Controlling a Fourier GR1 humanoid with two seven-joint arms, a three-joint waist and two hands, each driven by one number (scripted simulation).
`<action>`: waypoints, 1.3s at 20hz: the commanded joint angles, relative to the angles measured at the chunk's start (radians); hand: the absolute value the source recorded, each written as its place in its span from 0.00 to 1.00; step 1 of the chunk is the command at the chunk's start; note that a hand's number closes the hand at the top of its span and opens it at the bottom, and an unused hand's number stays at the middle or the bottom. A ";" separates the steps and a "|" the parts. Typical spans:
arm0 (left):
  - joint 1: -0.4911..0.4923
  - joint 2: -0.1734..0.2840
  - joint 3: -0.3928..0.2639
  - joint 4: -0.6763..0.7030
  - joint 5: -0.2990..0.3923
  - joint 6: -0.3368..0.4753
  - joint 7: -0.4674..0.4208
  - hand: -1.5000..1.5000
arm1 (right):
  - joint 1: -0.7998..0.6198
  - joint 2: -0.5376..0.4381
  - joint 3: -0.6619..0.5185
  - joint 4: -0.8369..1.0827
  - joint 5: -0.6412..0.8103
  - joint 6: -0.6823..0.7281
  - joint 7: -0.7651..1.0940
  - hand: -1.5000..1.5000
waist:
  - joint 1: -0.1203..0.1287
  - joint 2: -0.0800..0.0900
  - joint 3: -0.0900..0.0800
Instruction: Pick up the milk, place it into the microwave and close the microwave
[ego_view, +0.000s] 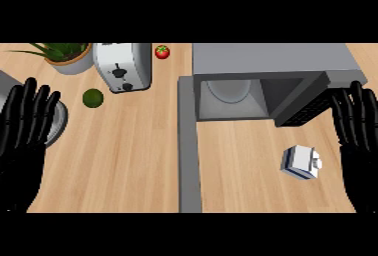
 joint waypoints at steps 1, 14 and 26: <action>-0.049 0.010 0.033 0.077 0.043 -0.041 -0.030 0.00 | -0.006 -0.061 -0.098 0.006 -0.080 0.056 0.007 0.00 | 0.031 -0.024 0.006; 0.008 0.000 0.118 0.037 0.171 -0.065 0.083 0.00 | 0.020 -0.112 -0.285 0.083 -0.364 0.168 0.051 0.00 | 0.035 -0.025 0.006; 0.197 -0.029 0.091 -0.122 0.162 -0.129 0.057 0.00 | 0.069 -0.073 -0.271 0.343 -0.203 0.207 -0.157 0.00 | 0.039 -0.025 0.007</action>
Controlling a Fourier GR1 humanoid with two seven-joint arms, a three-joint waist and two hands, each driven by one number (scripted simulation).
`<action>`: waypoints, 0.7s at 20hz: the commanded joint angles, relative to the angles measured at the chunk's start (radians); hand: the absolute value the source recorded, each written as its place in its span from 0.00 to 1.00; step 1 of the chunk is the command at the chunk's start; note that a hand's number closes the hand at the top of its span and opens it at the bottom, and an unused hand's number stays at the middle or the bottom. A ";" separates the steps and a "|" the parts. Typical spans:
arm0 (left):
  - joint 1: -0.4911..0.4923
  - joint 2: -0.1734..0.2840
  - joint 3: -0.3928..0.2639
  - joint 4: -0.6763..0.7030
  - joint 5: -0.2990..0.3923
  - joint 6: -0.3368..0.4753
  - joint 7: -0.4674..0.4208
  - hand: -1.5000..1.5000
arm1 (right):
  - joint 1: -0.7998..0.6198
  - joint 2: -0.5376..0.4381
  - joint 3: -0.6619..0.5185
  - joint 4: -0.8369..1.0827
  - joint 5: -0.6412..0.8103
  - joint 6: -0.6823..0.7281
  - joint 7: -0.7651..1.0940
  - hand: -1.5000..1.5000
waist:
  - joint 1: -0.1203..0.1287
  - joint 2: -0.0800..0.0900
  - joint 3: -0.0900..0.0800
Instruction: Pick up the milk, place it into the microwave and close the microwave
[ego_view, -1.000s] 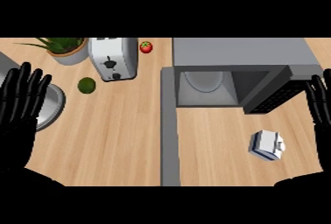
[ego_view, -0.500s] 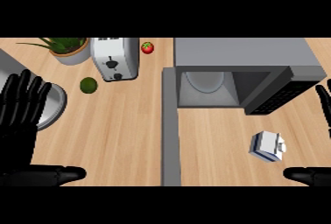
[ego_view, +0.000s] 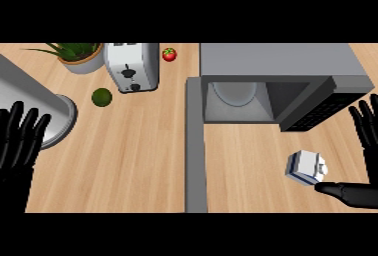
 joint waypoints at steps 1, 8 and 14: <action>0.024 -0.018 -0.033 -0.080 -0.025 0.011 0.033 0.00 | 0.053 0.032 0.014 0.133 0.063 0.039 -0.149 0.00 | 0.000 0.000 0.001; 0.120 -0.023 0.000 -0.082 0.016 -0.050 -0.012 0.00 | 0.086 0.050 0.014 0.217 0.141 0.011 -0.231 0.00 | 0.000 0.000 0.000; 0.173 -0.039 -0.019 -0.130 0.005 -0.071 -0.026 0.00 | 0.054 -0.008 -0.055 0.491 0.165 0.057 -0.419 0.00 | 0.005 0.001 0.000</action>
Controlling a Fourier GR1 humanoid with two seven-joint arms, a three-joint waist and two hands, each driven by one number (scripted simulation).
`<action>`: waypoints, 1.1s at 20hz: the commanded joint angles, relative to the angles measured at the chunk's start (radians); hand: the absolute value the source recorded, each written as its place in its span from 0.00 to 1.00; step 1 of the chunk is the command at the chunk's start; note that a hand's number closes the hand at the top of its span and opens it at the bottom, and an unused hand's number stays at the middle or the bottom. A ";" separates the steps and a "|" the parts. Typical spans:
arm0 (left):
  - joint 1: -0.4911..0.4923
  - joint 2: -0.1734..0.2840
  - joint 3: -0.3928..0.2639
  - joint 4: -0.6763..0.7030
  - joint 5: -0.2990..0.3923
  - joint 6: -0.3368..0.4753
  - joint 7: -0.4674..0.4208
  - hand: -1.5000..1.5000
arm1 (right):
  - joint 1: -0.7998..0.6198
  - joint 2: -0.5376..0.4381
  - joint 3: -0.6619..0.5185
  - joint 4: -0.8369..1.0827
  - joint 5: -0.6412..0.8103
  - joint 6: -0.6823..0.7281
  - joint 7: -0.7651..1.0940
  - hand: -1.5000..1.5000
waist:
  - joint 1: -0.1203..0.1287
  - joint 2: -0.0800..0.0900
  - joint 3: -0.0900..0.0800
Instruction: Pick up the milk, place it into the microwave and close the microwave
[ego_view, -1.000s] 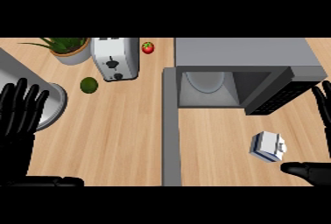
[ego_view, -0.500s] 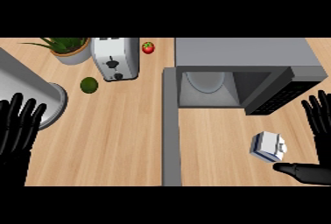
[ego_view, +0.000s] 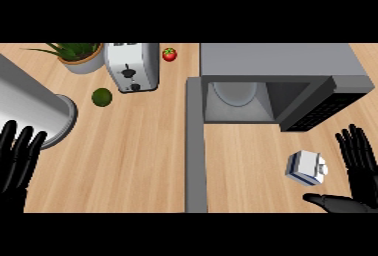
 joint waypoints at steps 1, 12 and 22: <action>0.015 -0.028 -0.044 -0.039 -0.032 0.009 0.023 0.00 | 0.017 -0.001 -0.016 0.130 0.035 0.008 -0.119 0.00 | -0.001 0.000 0.000; 0.061 -0.037 -0.037 -0.083 -0.024 -0.021 0.034 0.00 | -0.196 -0.025 -0.046 0.601 0.068 -0.006 -0.369 0.00 | 0.006 0.001 0.001; 0.124 -0.052 -0.061 -0.071 -0.056 -0.034 -0.031 0.00 | -0.338 -0.121 -0.071 1.058 0.120 0.015 -0.676 0.00 | 0.009 0.002 0.001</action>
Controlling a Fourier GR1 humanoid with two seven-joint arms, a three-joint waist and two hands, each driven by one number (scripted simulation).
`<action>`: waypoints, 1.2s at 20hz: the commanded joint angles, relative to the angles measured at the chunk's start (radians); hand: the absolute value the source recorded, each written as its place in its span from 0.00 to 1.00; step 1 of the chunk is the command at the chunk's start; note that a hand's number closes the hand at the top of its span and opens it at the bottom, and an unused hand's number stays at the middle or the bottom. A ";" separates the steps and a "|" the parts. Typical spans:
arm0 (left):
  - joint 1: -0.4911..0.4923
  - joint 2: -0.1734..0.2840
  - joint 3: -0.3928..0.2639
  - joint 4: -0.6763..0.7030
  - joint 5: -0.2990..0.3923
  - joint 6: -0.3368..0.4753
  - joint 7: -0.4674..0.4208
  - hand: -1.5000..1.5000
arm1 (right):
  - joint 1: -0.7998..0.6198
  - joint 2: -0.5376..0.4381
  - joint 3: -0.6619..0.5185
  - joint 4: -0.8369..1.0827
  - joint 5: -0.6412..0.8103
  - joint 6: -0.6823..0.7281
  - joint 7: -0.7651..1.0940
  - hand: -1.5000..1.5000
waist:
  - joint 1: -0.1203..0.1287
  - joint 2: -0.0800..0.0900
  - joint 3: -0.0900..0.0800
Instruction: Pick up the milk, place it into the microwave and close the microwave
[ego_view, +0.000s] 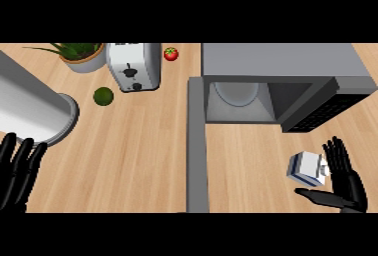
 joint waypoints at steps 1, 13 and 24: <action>-0.011 0.011 0.023 -0.027 0.020 -0.004 0.031 0.00 | -0.083 -0.038 0.002 0.180 0.025 0.036 -0.131 0.00 | 0.001 0.001 0.000; -0.001 0.020 0.044 -0.005 0.058 -0.013 0.009 0.00 | -0.050 -0.013 0.075 0.195 0.113 -0.014 -0.340 1.00 | 0.004 0.004 0.003; -0.012 0.013 0.046 -0.021 0.045 0.006 0.039 0.00 | 0.080 0.193 0.185 -0.053 0.077 -0.022 -0.295 1.00 | -0.024 -0.005 -0.001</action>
